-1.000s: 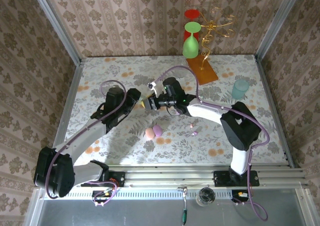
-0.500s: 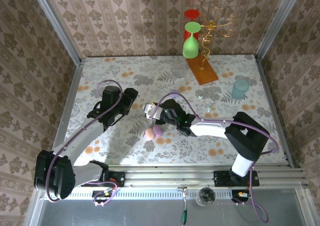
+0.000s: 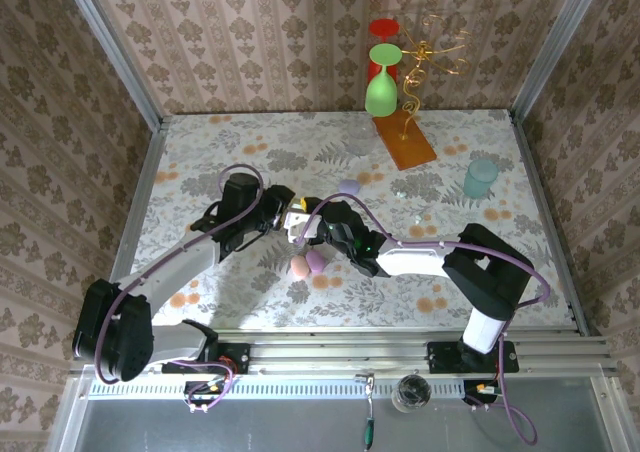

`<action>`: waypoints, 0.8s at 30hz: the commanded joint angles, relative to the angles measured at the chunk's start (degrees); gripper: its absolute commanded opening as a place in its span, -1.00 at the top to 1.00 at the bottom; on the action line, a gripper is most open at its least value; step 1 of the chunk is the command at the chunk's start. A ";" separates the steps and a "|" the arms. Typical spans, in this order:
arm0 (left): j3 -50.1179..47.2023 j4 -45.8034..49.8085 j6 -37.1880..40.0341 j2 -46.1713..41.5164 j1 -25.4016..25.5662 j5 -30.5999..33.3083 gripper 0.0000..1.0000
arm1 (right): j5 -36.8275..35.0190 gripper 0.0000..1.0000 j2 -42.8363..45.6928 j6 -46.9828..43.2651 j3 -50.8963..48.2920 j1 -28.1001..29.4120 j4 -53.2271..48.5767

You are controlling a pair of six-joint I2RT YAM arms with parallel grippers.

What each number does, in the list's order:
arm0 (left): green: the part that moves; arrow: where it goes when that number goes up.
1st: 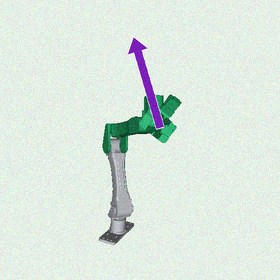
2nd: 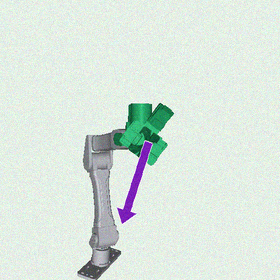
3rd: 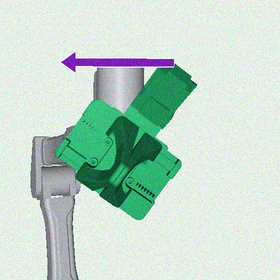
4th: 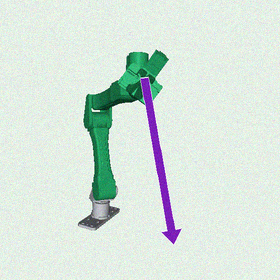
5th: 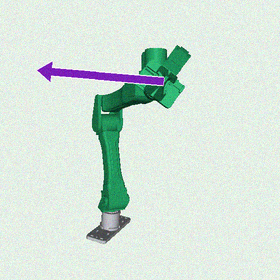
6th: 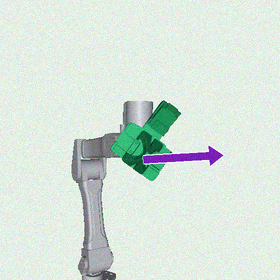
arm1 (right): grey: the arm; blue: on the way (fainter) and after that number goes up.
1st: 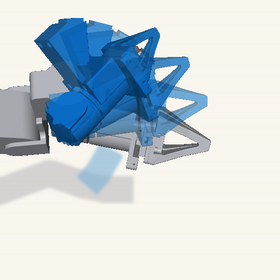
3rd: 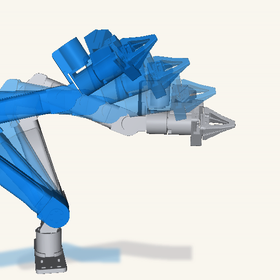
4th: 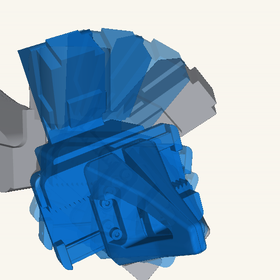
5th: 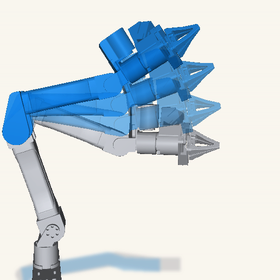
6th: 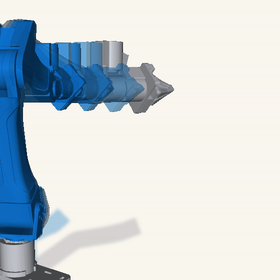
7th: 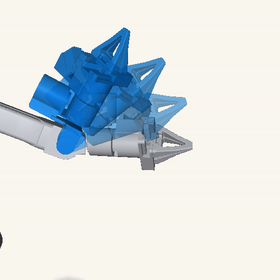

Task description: Insert the wireless bluetooth earbuds into the charging case

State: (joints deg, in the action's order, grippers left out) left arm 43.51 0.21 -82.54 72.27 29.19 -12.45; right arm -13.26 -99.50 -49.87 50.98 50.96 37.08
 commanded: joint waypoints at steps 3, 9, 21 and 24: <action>-0.29 -2.66 -1.70 0.15 0.08 -0.55 0.35 | -1.16 0.77 0.09 -0.76 0.00 1.01 2.39; -0.52 -3.22 -0.75 -0.24 0.08 -0.23 0.81 | -1.00 0.70 0.99 1.37 -0.47 1.09 2.12; -3.37 -12.22 8.45 -1.78 -0.91 2.71 0.93 | 19.95 -0.61 16.15 27.97 -1.42 -2.71 -15.26; -3.95 -15.21 11.32 -2.12 -1.06 3.18 0.94 | 25.86 -0.64 18.89 46.50 -1.77 -7.09 -14.45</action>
State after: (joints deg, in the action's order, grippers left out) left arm 40.32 -9.17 -76.25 71.68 28.47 -10.55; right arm 3.62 -82.89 -22.94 50.35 47.11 24.95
